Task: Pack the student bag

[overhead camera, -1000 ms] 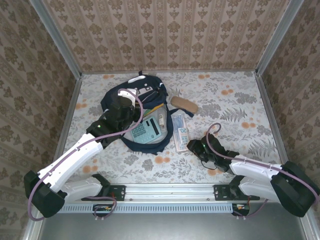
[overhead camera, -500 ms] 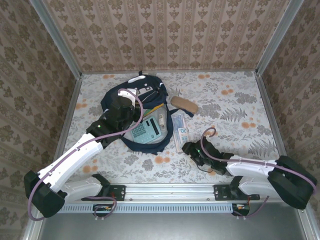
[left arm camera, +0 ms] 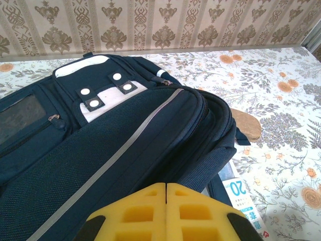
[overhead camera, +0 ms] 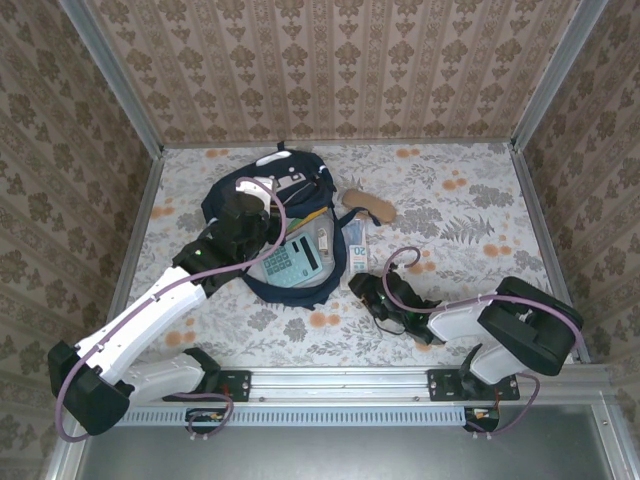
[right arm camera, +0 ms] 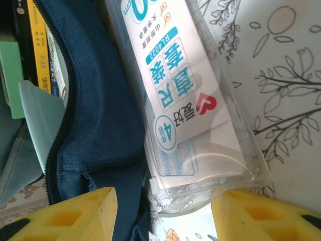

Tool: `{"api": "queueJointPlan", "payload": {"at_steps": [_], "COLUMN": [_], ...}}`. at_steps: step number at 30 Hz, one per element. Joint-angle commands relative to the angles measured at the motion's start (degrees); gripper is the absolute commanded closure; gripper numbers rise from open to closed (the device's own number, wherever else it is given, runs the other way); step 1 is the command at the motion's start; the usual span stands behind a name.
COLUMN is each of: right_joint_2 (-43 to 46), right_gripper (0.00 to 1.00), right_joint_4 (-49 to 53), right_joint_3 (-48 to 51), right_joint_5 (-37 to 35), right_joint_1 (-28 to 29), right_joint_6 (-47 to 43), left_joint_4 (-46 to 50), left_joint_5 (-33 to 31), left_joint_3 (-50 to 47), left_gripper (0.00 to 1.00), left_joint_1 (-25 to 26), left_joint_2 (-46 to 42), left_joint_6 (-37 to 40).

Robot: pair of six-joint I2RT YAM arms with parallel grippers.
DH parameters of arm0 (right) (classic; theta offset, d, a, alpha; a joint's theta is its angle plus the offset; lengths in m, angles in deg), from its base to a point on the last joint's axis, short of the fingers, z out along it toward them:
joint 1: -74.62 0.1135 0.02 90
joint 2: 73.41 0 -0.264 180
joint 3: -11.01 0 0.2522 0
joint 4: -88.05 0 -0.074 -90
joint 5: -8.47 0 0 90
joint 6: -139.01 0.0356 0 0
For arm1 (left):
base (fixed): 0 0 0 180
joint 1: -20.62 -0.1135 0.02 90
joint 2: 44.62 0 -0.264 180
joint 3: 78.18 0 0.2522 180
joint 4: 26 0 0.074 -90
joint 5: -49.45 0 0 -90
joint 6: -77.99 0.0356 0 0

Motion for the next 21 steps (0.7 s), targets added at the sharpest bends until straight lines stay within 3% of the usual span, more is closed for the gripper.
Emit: {"api": "queueJointPlan", "payload": {"at_steps": [1, 10, 13, 15, 19, 21], "right_joint_2": [-2.9, -5.1, -7.5, -9.2, -10.5, -9.5], "right_gripper": [0.48, 0.54, 0.6, 0.67, 0.96, 1.0], "right_joint_4": [0.2, 1.5, 1.2, -0.5, -4.5, -6.5], "right_joint_3": [0.4, -3.0, -3.8, -3.8, -2.1, -0.7], "right_joint_5": [-6.3, -10.3, -11.9, -12.3, -12.1, -11.6], "right_joint_1": [-0.3, -2.7, -3.2, -3.5, -4.0, -4.0], "right_joint_6": [-1.2, -2.7, -1.3, -0.6, -0.5, -1.6], "left_joint_4": [-2.2, -2.3, -2.2, -2.2, -2.1, -2.1], "left_joint_5": [-1.5, -1.4, -1.4, -1.5, -1.6, -1.7], "left_joint_3": [0.1, 0.1, 0.1, 0.1, 0.1, 0.1], "left_gripper": [1.0, 1.0, 1.0, 1.0, 1.0, 1.0], "left_joint_1": [-0.5, -0.6, -0.6, -0.5, -0.5, -0.6], "left_joint_2": [-1.2, -1.1, -1.1, -1.2, -1.3, -1.4], "left_joint_6": [-0.6, -0.6, -0.6, -0.6, -0.6, -0.5]}}
